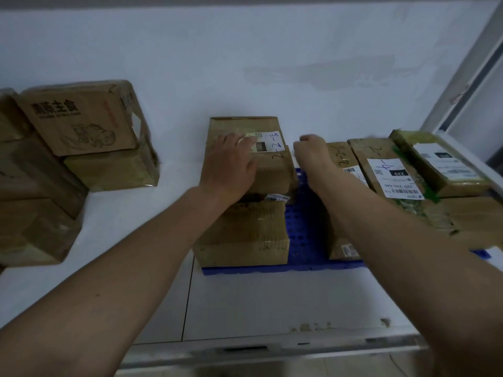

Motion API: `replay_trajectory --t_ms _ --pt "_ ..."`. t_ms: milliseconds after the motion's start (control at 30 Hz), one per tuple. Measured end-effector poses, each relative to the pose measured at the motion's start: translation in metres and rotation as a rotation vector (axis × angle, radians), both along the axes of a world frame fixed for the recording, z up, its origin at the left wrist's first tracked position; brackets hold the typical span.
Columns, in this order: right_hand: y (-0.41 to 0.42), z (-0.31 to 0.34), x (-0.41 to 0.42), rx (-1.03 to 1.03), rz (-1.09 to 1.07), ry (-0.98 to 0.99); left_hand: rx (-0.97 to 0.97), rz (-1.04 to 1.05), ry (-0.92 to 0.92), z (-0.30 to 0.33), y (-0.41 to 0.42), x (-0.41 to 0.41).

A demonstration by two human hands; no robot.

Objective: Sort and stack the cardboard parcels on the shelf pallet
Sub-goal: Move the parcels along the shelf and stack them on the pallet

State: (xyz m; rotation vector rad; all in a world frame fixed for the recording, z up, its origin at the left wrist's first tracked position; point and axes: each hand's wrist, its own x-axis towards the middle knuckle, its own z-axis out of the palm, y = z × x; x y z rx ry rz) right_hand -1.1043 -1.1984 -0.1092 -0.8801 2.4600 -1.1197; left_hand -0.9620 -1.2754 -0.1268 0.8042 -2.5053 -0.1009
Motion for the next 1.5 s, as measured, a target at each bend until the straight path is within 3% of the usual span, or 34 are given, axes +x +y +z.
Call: replay_trajectory --t_ms 233,400,733,1133,1367,1500 --pt "-0.027 0.034 0.055 0.083 0.533 0.607 -0.121 0.181 -0.171 0.036 -0.023 0.064" --pt "-0.053 0.034 0.119 0.183 0.804 0.659 -0.041 0.389 -0.463 0.043 -0.026 0.132" --pt "-0.095 0.034 0.267 0.174 1.145 0.571 0.086 0.595 -0.436 0.045 -0.02 0.285" --pt "-0.126 0.032 0.435 0.113 1.316 0.546 0.191 0.657 -0.253 0.042 -0.023 0.451" --pt "-0.154 0.024 0.503 0.01 1.233 0.545 0.185 0.636 -0.1 0.033 -0.047 0.532" --pt "-0.163 0.019 0.526 -0.026 1.043 0.516 0.174 0.611 -0.027 0.026 -0.061 0.574"
